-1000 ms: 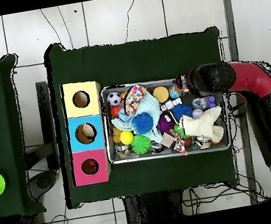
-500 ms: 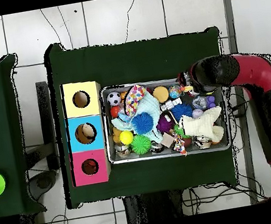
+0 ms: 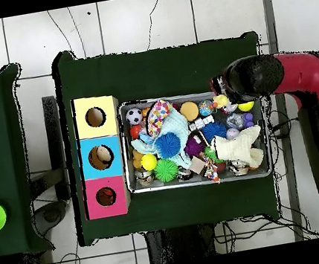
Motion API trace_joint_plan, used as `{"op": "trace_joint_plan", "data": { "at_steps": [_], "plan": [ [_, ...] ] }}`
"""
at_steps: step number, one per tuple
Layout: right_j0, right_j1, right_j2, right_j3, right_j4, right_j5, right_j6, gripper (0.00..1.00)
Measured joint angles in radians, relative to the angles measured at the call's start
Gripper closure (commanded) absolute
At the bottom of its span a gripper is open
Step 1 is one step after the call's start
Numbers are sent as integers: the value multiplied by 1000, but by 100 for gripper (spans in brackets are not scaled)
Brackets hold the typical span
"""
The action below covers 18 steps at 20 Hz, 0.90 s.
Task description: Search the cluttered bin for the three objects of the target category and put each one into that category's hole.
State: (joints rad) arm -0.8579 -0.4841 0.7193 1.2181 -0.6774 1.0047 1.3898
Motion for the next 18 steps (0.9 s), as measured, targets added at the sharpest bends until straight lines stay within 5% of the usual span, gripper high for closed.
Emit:
{"op": "trace_joint_plan", "data": {
  "at_steps": [18],
  "plan": [
    [9,21,-14,0,-62,-36,0,0]
  ]
}}
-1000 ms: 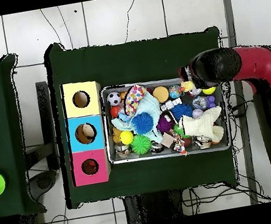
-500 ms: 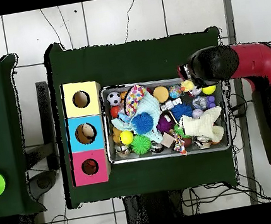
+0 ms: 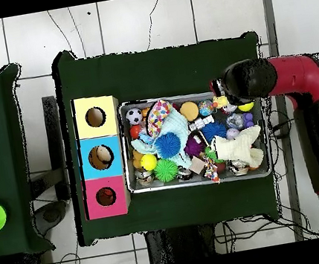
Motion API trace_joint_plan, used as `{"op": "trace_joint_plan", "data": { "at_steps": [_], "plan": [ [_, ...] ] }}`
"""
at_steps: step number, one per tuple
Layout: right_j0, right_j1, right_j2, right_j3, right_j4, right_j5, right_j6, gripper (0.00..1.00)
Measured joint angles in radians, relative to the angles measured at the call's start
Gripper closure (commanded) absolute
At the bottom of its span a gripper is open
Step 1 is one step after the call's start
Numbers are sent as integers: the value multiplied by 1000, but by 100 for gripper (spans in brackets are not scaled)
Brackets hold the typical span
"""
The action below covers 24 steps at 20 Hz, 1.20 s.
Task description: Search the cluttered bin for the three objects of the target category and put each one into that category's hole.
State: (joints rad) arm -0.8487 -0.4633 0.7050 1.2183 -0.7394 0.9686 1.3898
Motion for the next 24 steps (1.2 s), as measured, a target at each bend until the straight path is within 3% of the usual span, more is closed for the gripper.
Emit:
{"op": "trace_joint_plan", "data": {
  "at_steps": [11,24],
  "plan": [
    [-32,66,-4,10,-43,-117,0,0],
    [-38,78,-19,36,-47,-130,0,0]
  ]
}}
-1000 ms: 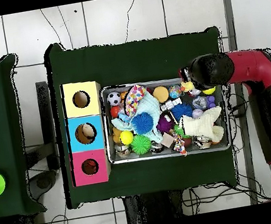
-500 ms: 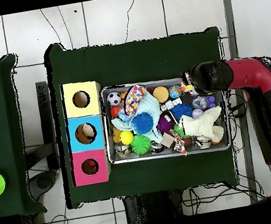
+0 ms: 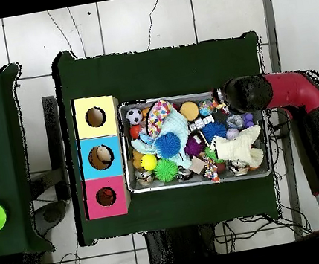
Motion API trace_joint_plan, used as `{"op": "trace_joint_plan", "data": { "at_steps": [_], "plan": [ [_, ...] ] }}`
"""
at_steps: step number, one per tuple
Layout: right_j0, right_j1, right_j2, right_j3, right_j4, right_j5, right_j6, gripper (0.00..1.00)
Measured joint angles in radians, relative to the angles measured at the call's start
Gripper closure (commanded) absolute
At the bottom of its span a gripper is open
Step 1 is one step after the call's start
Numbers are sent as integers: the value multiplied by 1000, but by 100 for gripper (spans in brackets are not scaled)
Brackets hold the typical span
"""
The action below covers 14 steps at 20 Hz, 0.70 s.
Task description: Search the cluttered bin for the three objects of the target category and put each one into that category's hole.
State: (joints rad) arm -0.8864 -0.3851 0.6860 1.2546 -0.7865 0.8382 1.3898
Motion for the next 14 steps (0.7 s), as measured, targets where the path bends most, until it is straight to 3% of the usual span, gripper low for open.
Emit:
{"op": "trace_joint_plan", "data": {
  "at_steps": [14],
  "plan": [
    [-3,-35,-16,111,0,0,0,0]
  ]
}}
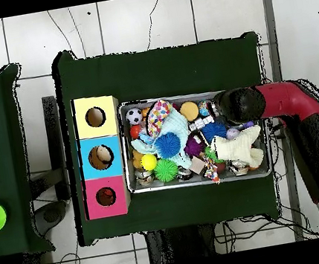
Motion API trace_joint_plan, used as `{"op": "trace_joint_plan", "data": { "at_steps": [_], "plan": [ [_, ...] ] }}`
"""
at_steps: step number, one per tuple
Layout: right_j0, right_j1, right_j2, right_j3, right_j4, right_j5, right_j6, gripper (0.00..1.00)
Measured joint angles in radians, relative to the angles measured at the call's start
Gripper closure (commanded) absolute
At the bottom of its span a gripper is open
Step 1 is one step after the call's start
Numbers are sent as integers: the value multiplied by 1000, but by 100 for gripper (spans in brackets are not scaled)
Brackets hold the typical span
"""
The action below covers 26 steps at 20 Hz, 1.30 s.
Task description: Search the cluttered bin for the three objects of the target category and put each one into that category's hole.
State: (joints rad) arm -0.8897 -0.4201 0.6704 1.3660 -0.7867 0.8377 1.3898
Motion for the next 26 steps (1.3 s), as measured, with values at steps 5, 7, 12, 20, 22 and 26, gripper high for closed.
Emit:
{"op": "trace_joint_plan", "data": {
  "at_steps": [5,7,12,20,22,26],
  "plan": [
    [-1,7,-7,11,-3,-9,0,0],
    [-1,10,-10,12,-3,-18,0,0],
    [-1,14,-16,12,-3,-60,0,0],
    [-1,17,-23,12,-2,-89,0,0],
    [-1,17,-23,12,-2,-89,0,0],
    [-1,17,-23,12,-2,-89,0,0]
  ]
}}
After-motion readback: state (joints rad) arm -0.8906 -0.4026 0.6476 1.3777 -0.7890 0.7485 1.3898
